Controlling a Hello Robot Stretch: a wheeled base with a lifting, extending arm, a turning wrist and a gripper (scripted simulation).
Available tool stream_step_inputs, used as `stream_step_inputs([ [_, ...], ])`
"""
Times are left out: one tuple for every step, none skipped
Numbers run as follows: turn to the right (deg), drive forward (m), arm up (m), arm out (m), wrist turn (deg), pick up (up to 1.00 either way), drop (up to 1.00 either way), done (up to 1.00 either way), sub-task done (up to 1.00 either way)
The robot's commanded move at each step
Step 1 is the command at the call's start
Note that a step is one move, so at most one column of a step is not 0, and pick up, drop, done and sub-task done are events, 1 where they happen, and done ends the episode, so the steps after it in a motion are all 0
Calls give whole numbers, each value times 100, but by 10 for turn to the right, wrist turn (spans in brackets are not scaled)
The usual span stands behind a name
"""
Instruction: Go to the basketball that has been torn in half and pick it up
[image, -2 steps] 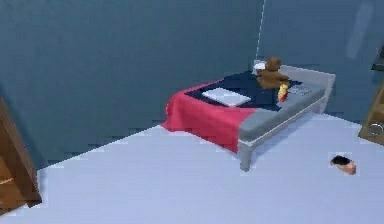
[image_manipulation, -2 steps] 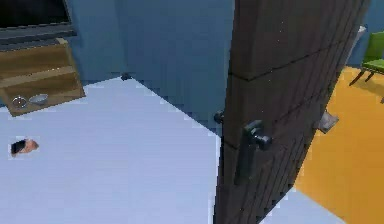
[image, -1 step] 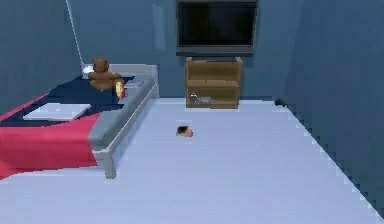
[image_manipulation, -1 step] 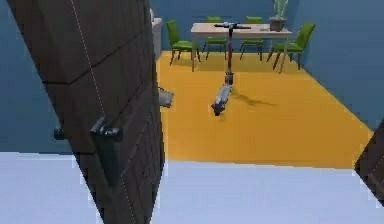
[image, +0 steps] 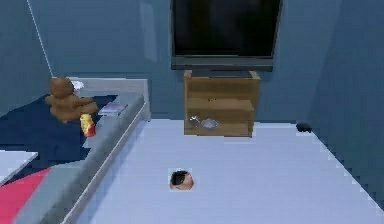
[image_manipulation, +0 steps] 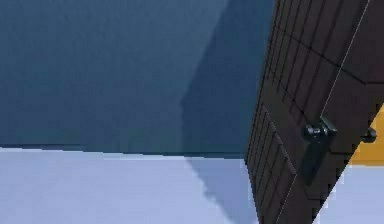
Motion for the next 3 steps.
stream_step_inputs([
  [150,0,0,0,0,0,0,0,0],
  [0,60,0,0,0,0,0,0,0],
  [-450,0,0,0,0,0,0,0,0],
])
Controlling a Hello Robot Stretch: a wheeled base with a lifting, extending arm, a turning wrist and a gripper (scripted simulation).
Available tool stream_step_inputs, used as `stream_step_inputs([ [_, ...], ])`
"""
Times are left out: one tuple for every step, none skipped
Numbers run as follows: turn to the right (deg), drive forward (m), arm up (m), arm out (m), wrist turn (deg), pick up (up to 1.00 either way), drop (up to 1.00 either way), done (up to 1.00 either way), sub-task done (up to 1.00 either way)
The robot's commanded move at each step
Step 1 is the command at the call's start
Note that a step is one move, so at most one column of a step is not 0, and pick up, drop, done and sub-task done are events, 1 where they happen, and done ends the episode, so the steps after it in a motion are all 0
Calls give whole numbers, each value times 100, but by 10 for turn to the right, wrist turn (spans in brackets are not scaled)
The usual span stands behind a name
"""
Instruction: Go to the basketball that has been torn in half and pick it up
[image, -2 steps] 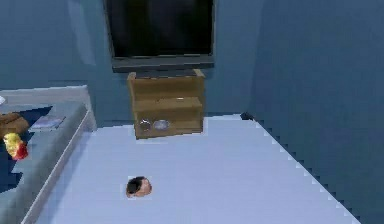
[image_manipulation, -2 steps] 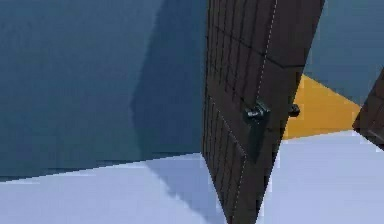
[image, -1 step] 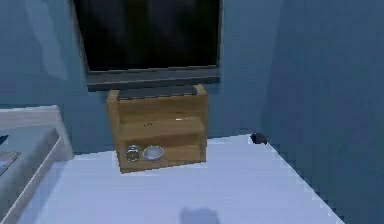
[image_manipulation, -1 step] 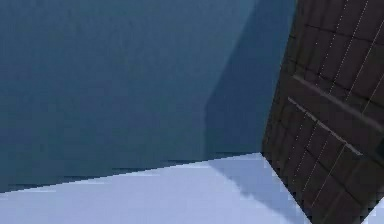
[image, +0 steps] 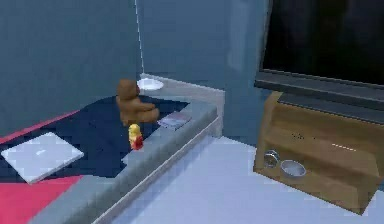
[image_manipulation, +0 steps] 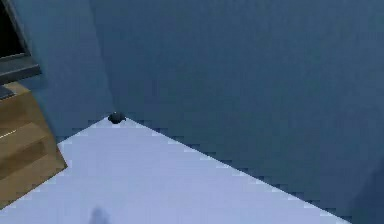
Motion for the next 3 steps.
stream_step_inputs([
  [-450,0,0,0,0,0,0,0,0],
  [-240,0,0,0,0,0,0,0,0],
  [0,0,12,0,0,0,0,0,0],
])
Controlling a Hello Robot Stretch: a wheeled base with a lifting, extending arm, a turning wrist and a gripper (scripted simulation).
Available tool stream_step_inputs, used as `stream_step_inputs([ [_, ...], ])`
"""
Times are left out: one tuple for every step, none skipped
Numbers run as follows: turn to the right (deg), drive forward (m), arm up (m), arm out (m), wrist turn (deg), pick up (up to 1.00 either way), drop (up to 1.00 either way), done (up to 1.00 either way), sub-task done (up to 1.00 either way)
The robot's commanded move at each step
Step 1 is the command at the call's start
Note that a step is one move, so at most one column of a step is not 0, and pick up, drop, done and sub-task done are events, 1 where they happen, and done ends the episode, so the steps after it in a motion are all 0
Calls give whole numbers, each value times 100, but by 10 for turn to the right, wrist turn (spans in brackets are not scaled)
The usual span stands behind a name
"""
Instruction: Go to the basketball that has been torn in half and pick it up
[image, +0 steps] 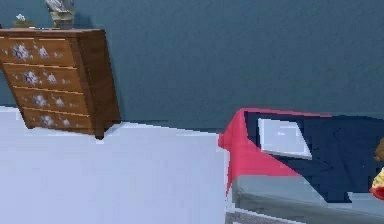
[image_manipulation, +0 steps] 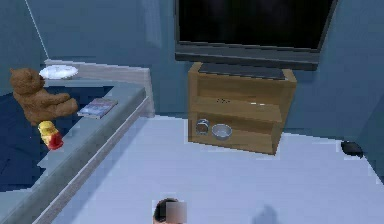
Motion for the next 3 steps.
stream_step_inputs([
  [0,0,0,46,0,0,0,0,0],
  [0,0,0,0,450,0,0,0,0],
  [0,0,0,0,450,0,0,0,0],
])
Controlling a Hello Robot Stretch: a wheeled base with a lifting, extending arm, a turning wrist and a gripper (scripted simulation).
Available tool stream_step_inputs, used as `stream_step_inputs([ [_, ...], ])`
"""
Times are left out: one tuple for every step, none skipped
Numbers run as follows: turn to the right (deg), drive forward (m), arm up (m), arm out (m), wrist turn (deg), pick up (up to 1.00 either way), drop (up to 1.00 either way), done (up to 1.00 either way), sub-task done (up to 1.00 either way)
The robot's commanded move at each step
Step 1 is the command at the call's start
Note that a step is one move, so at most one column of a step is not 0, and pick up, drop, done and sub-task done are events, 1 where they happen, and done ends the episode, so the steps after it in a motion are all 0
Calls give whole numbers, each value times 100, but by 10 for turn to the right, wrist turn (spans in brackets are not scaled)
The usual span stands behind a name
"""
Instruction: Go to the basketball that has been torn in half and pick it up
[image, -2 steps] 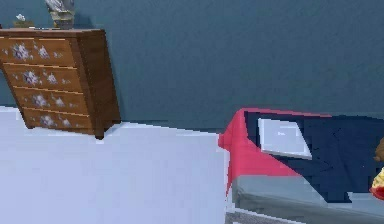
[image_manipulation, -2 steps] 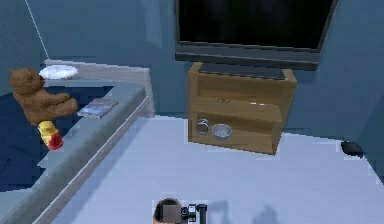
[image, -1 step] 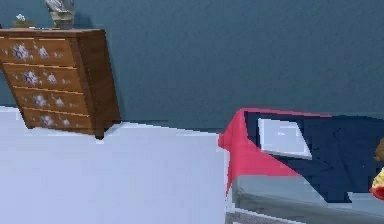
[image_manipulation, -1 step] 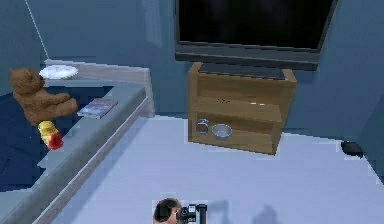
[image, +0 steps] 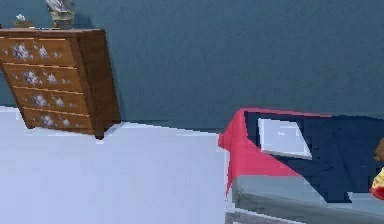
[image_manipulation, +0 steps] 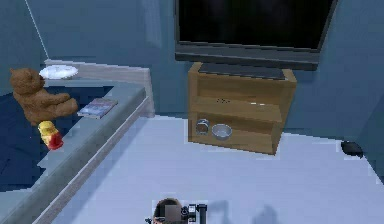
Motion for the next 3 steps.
stream_step_inputs([
  [0,0,0,0,450,0,0,0,0],
  [0,0,0,0,90,0,0,0,0],
  [0,0,-30,0,0,0,0,0,0],
])
